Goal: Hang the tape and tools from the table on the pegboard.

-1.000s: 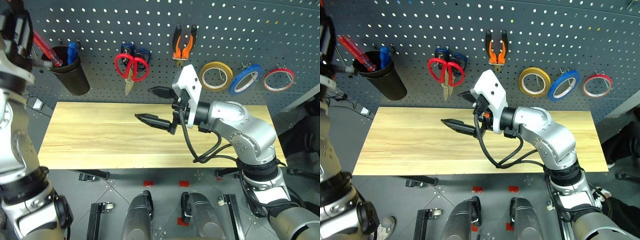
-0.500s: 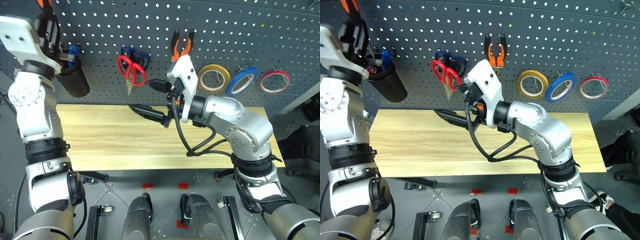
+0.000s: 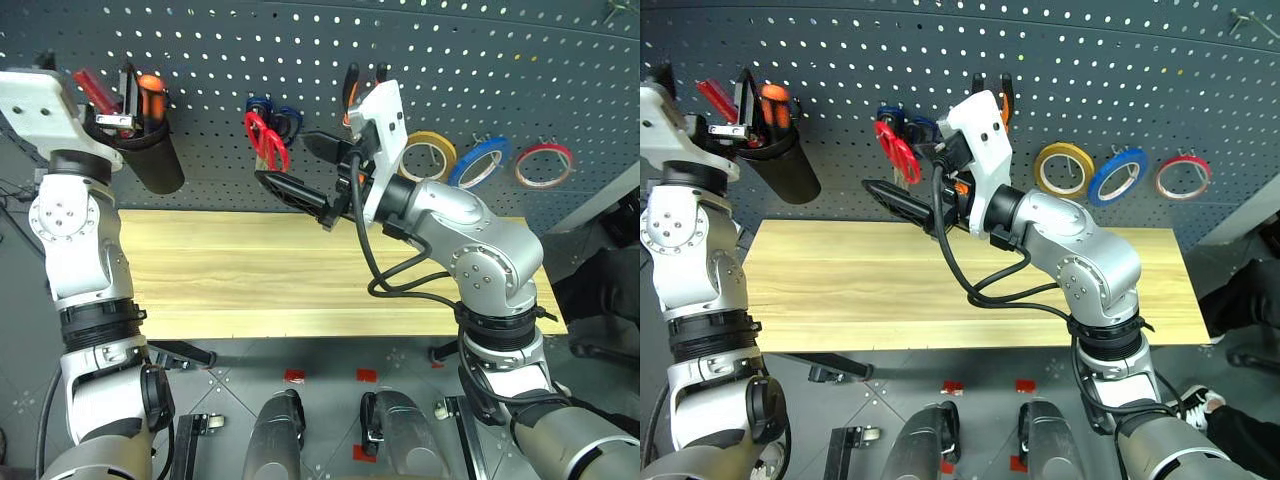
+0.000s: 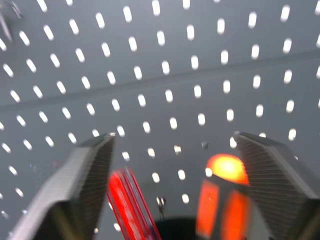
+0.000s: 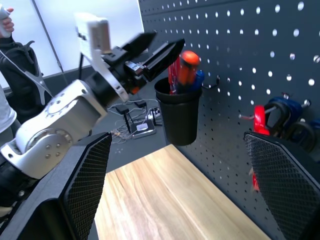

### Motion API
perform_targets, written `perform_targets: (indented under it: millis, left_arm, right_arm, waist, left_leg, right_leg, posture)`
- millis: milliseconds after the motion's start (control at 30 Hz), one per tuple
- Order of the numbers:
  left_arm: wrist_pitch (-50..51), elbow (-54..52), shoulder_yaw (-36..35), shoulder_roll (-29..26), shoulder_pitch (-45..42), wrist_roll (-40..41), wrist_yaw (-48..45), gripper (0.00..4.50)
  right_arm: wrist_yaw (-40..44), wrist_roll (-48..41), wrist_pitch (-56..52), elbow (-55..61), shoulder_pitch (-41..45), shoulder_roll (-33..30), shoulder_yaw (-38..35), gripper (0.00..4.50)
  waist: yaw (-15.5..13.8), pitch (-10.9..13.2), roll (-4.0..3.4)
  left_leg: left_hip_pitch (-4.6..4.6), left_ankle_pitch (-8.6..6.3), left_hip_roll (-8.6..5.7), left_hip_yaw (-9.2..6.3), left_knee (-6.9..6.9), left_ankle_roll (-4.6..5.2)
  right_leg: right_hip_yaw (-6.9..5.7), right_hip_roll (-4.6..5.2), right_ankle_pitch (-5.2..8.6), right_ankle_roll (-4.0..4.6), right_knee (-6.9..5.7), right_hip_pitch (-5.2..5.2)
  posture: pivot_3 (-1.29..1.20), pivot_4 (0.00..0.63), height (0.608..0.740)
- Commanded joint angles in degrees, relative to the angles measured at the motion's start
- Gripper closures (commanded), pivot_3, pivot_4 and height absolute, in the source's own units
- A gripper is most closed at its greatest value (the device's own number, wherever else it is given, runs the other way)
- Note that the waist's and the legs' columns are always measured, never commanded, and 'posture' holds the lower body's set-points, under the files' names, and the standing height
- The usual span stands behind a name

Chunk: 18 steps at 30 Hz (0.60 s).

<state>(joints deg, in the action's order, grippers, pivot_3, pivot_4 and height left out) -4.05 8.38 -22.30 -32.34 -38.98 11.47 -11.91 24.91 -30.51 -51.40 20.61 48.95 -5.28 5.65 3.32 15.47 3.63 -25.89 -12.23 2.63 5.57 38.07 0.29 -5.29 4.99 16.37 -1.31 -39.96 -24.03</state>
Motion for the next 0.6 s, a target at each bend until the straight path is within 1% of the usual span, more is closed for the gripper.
perform_targets:
  millis: [33, 100, 167, 200, 233, 367, 433, 500, 600]
  left_arm:
    - [6.04, -13.33, 2.16, -1.36, 3.73, 0.67, -1.35, 0.12]
    - [11.04, -19.17, 4.30, -1.55, 9.54, 1.31, -3.80, 0.12]
    - [16.12, -22.36, 4.43, -1.25, 14.60, 2.01, -3.87, 0.12]
    - [18.66, -23.30, 3.99, -0.91, 16.11, 2.82, -3.42, 0.12]
    - [23.73, -23.94, 3.45, -0.34, 17.58, 3.71, -1.95, 0.12]
    - [31.26, -26.23, 3.11, 1.16, 21.83, 2.28, 1.80, 0.12]
    - [33.72, -26.97, 2.97, 2.18, 23.32, 3.23, 2.32, 0.12]
    - [32.26, -26.42, 3.04, 3.23, 25.33, 2.69, 2.20, 0.12]
    - [31.36, -23.68, 2.34, 6.30, 27.99, 3.17, 2.89, 0.12]
  right_arm:
    - [1.12, -2.30, 1.87, 4.44, -0.60, -0.79, -1.27, 0.00]
    - [2.40, -3.13, 2.07, 6.17, -2.62, -2.23, -1.49, 0.00]
    - [3.61, -3.92, 2.17, 7.71, -5.08, -3.92, -1.35, 0.00]
    - [3.91, -4.13, 2.28, 8.22, -6.07, -4.60, -1.19, 0.00]
    - [4.25, -4.07, 2.35, 8.82, -7.56, -5.59, -0.93, 0.00]
    - [3.75, -1.89, 3.31, 9.14, -12.87, -8.46, 0.12, 0.00]
    - [1.68, 1.32, 5.41, 7.54, -15.31, -8.76, 1.02, 0.00]
    - [-1.86, 6.98, 10.01, 4.31, -18.28, -8.41, 2.26, 0.00]
    - [-9.03, 16.12, 20.46, -2.92, -23.63, -6.52, 2.91, 0.00]
  waist:
    - [0.01, -0.43, -0.02]
    - [0.03, -0.99, -0.12]
    - [0.01, -1.75, -0.30]
    - [0.01, -1.94, -0.32]
    - [0.00, -1.99, -0.31]
    - [-0.09, -2.17, -0.33]
    - [-0.13, -2.35, -0.35]
    - [-0.21, -2.95, -0.48]
    - [-0.36, -3.88, -0.57]
  left_leg:
    - [0.00, 0.00, -0.01, 0.00, 0.00, 0.00]
    - [0.00, 0.00, -0.02, 0.02, -0.02, 0.00]
    - [0.01, 0.00, -0.03, 0.04, -0.05, 0.00]
    - [0.04, 0.00, -0.03, 0.04, -0.06, 0.00]
    - [0.07, 0.00, -0.01, 0.02, -0.06, 0.00]
    - [0.15, 0.17, 0.03, -0.32, -0.03, -0.01]
    - [0.22, 0.24, 0.04, -0.47, -0.05, 0.09]
    - [0.23, 0.37, 0.03, -0.52, -0.05, -0.06]
    - [0.49, 0.40, 0.02, -0.50, -0.13, -0.10]
  right_leg:
    - [0.01, 0.00, 0.00, 0.00, 0.00, 0.00]
    - [0.05, 0.00, 0.00, 0.00, 0.03, 0.02]
    - [0.05, 0.01, 0.00, 0.00, 0.08, 0.03]
    - [0.07, 0.01, 0.01, 0.00, 0.09, 0.06]
    - [0.06, -0.01, 0.01, 0.00, 0.07, 0.07]
    - [0.04, -0.12, -0.12, 0.21, -0.05, 0.20]
    - [-0.01, -0.17, -0.18, 0.32, -0.05, 0.31]
    - [-0.02, -0.19, -0.21, 0.35, -0.06, 0.35]
    - [-0.02, -0.19, -0.21, 0.35, -0.01, 0.59]
  posture:
    - [-0.13, 0.160, 0.740]
    - [-0.11, 0.153, 0.740]
    - [-0.11, 0.151, 0.740]
    - [-0.11, 0.151, 0.740]
    - [-0.10, 0.147, 0.740]
    - [-0.09, 0.143, 0.740]
    - [-0.09, 0.140, 0.740]
    - [-0.09, 0.136, 0.740]
    - [-0.09, 0.125, 0.740]
